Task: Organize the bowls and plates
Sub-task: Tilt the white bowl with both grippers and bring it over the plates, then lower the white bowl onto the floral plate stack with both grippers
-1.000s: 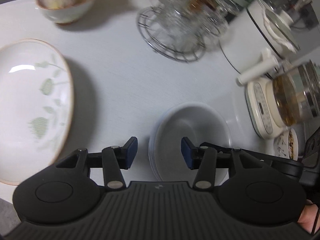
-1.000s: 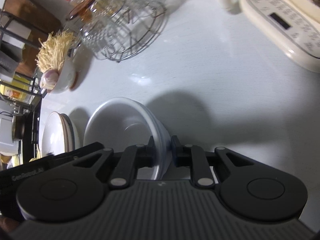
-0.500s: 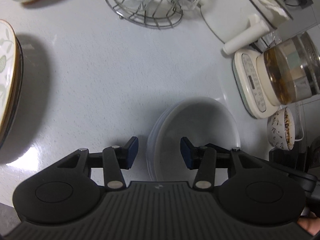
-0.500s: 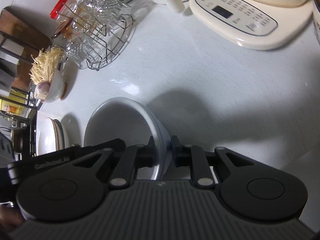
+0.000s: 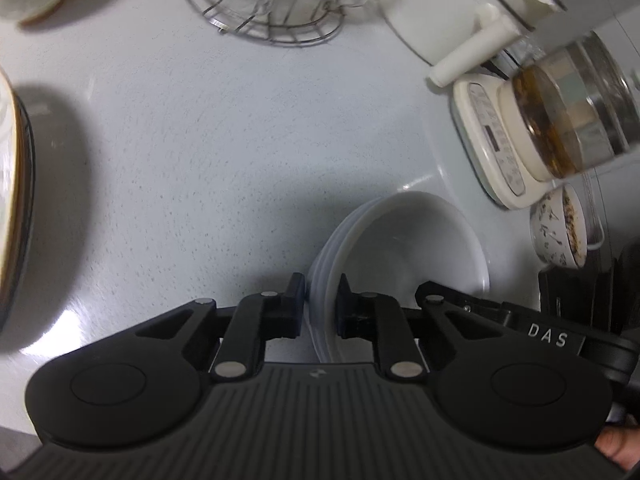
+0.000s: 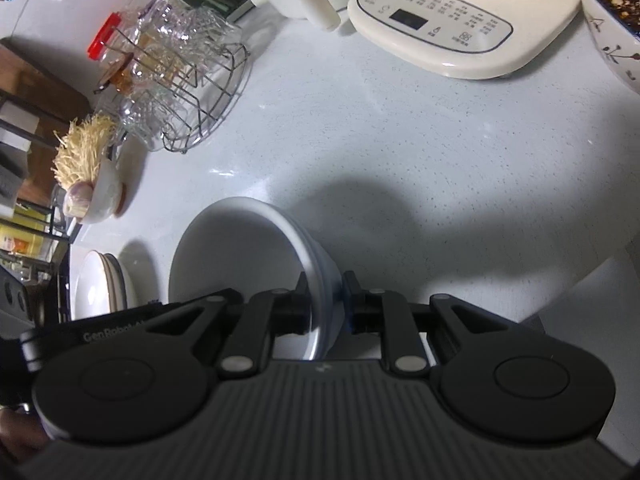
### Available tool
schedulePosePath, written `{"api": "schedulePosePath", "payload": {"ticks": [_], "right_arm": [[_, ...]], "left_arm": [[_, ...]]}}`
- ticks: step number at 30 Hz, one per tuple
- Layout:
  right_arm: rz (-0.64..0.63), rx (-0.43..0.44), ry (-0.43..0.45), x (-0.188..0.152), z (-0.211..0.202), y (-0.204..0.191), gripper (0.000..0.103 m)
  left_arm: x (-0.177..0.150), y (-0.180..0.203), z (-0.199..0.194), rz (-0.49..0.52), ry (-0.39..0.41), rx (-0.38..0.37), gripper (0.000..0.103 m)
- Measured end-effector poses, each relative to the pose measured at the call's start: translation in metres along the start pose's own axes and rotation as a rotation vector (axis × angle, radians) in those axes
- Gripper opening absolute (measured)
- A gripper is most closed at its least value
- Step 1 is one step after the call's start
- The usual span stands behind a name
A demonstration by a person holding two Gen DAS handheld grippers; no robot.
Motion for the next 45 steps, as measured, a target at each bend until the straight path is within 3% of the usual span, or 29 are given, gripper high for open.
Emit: {"api": "schedulePosePath", "payload": {"ticks": [7, 27, 35, 45], "right_arm": [[0.007, 0.005, 0.057, -0.004, -0.022, -0.02, 0.019], [-0.074, 0.063, 0.221, 0.002, -0.094, -0.104, 0.019], [-0.133, 0.086, 0.248, -0.003, -0.1, -0.149, 0.02], [-0.189, 0.109, 0.251, -0.019, -0.081, -0.209, 0.02]], "left_arm": [[0.006, 0.001, -0.031, 0.031, -0.004, -0.029, 0.018], [0.029, 0.012, -0.154, 0.098, 0.116, -0.062, 0.019], [0.035, -0.016, -0.192, 0.09, 0.186, -0.061, 0.019], [0.037, -0.076, -0.226, 0.058, 0.233, -0.056, 0.019]]}}
Point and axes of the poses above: each gripper's, at about its wrist camera, not at the fingertips, and z roughly the way its jaws point, y to its right, x to its top, the point moved 5 cm from there along z, roughly the way its jaws point, and after that the axes turned 4 degrees about -x, right-handed, at the moved point
